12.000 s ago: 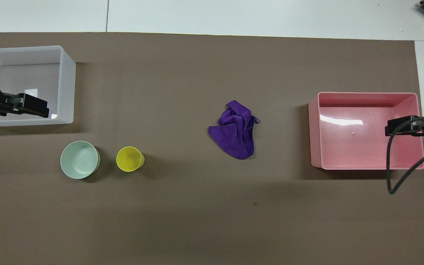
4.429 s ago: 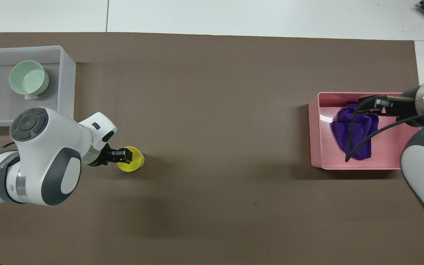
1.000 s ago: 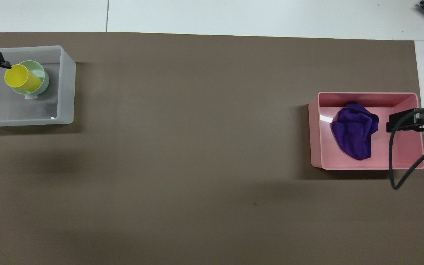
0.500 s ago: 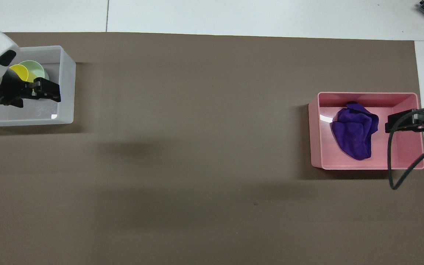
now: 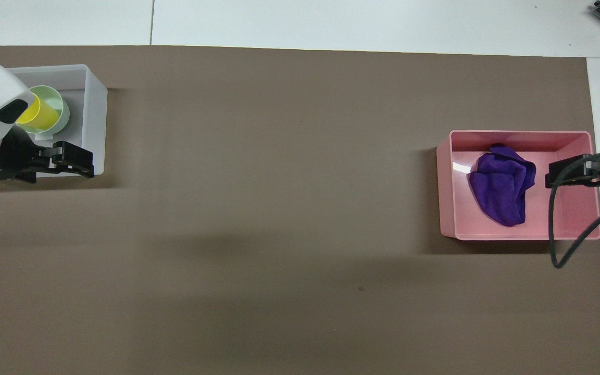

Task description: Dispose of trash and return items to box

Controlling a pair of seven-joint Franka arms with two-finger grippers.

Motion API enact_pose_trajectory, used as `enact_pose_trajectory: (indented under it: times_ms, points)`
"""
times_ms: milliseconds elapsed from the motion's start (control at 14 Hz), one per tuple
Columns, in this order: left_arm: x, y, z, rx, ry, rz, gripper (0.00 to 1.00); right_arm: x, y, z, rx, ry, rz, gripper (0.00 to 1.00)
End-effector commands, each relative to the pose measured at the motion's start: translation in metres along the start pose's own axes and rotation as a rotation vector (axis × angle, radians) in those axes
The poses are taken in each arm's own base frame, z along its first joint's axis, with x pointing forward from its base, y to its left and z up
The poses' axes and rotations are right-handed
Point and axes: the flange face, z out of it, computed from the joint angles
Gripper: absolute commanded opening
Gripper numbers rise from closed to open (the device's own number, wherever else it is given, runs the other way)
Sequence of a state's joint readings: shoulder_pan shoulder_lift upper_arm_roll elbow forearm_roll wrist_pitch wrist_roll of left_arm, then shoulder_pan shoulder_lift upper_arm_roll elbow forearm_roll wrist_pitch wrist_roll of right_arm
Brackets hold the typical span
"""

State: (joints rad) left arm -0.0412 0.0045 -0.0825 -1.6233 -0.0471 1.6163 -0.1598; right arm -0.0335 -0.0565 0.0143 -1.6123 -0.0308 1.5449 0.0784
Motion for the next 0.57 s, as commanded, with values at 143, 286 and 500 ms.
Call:
enact_pose_trajectory:
  times_ms: [143, 286, 500]
  points:
    - [-0.0019, 0.0011, -0.0151, 0.044, 0.013, 0.005, 1.0, -0.0064, 0.0045, 0.0049, 0.015, 0.005, 0.029, 1.0]
    - [-0.0034, 0.0019, -0.017, 0.044, 0.013, 0.003, 1.0, -0.0064, 0.0045, 0.005, 0.015, 0.005, 0.029, 1.0]
    - [-0.0065, -0.0027, -0.019, 0.047, 0.001, -0.005, 1.0, -0.0062, 0.0069, 0.005, 0.015, 0.005, 0.032, 1.0]
